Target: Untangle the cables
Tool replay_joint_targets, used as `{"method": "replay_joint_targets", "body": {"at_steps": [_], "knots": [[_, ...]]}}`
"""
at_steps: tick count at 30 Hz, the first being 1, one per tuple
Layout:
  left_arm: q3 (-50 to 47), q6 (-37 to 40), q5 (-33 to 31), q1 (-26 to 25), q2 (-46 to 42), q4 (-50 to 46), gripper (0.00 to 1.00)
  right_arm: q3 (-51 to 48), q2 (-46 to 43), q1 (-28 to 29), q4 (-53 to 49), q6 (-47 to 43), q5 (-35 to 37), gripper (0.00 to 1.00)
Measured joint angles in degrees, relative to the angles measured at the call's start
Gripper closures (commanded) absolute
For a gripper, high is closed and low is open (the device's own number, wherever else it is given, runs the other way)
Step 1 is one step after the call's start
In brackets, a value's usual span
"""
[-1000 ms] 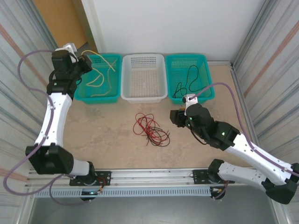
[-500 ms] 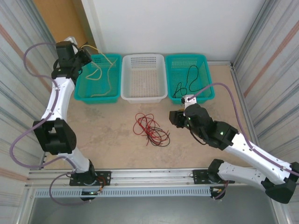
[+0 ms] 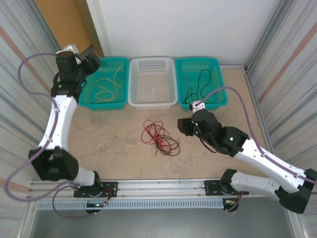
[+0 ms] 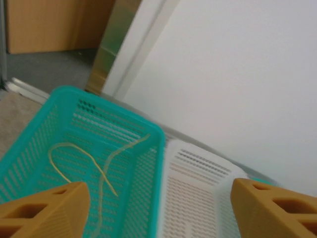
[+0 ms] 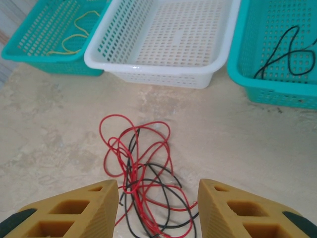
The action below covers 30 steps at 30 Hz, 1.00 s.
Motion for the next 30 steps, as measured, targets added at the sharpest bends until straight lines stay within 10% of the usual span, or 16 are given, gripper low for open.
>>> {"method": "replay_joint_targets", "body": {"at_steps": [13, 30], "knots": [[-36.68, -5.81, 4.85, -26.56, -29.55, -11.41, 0.58, 3.52, 27.56, -0.85, 5.01, 5.25, -13.81, 0.59], [-41.88, -11.58, 6.49, -28.37, -35.91, -12.15, 0.62, 16.63, 47.15, -0.28, 5.88, -0.35, -15.28, 0.69]]}}
